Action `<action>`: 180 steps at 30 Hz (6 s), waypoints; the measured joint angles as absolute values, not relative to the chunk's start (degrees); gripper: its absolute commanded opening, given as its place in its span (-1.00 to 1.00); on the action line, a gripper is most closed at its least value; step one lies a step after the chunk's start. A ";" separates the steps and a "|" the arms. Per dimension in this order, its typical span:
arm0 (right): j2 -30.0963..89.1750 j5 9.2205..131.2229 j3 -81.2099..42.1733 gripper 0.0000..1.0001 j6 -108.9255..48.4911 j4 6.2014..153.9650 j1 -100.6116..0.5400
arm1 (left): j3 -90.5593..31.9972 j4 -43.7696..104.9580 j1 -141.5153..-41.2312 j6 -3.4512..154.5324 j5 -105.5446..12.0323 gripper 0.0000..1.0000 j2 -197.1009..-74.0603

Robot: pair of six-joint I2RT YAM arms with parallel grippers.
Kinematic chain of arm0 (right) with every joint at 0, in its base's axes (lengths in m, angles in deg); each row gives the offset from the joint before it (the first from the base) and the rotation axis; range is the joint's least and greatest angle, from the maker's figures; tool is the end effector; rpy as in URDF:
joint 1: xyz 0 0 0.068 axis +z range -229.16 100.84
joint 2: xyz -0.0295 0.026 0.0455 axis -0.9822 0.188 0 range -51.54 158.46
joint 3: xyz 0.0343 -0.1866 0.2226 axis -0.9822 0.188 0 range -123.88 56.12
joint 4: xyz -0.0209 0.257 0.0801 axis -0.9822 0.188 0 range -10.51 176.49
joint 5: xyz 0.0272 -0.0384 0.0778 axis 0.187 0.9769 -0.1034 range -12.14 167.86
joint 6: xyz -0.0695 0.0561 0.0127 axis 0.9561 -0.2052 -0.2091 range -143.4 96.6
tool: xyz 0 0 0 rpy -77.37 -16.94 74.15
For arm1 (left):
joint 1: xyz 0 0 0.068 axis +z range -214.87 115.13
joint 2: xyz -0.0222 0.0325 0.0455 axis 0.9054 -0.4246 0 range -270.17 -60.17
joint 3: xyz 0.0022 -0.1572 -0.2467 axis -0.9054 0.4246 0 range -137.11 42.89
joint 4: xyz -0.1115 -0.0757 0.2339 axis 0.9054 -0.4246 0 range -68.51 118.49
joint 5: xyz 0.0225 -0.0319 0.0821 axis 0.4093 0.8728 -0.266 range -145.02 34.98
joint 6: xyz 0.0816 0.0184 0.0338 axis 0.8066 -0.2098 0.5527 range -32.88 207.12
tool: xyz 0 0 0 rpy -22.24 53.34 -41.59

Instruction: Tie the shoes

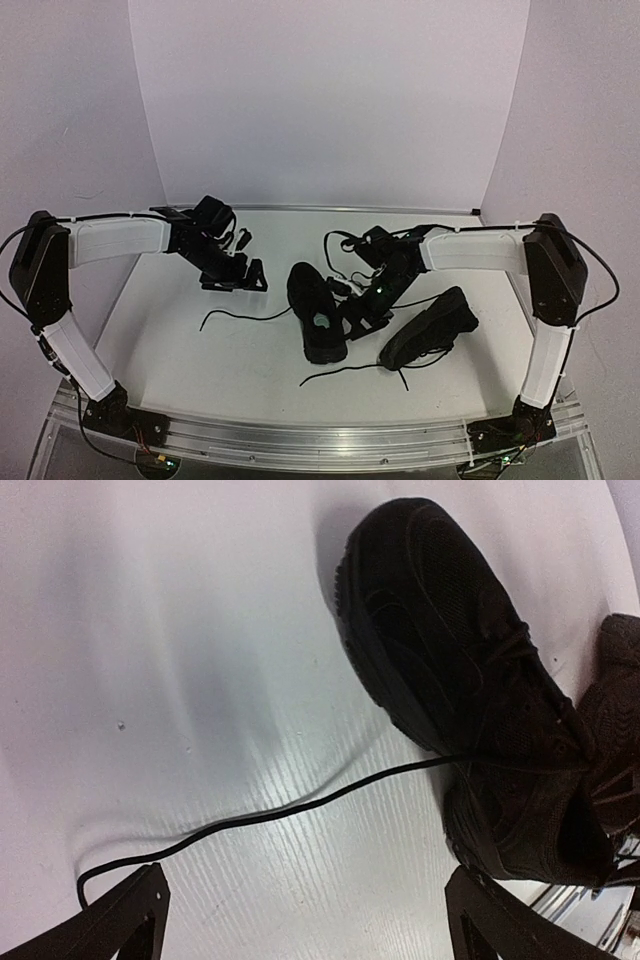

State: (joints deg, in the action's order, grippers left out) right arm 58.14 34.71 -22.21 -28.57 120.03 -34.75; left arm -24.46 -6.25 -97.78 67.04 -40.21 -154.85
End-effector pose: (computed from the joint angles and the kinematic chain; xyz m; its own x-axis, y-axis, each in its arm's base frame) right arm 0.2509 0.3229 0.1740 -0.7358 -0.6290 -0.2509 -0.5986 0.4307 0.6754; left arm 0.2974 -0.2169 0.1993 -0.9115 0.1945 -0.3624 0.3330 0.8661 -0.3729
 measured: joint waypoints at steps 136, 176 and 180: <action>69.63 25.78 -47.72 -0.90 -45.04 113.59 -39.70 | -28.80 15.56 -106.52 108.00 -26.04 -0.95 -160.84; 70.17 26.03 -46.82 -0.61 -45.08 113.35 -39.59 | -24.81 17.07 -106.50 107.03 -27.75 -1.00 -161.43; 70.17 26.18 -46.82 -0.38 -45.30 113.33 -39.59 | -24.94 17.07 -106.50 107.01 -27.73 -1.00 -161.40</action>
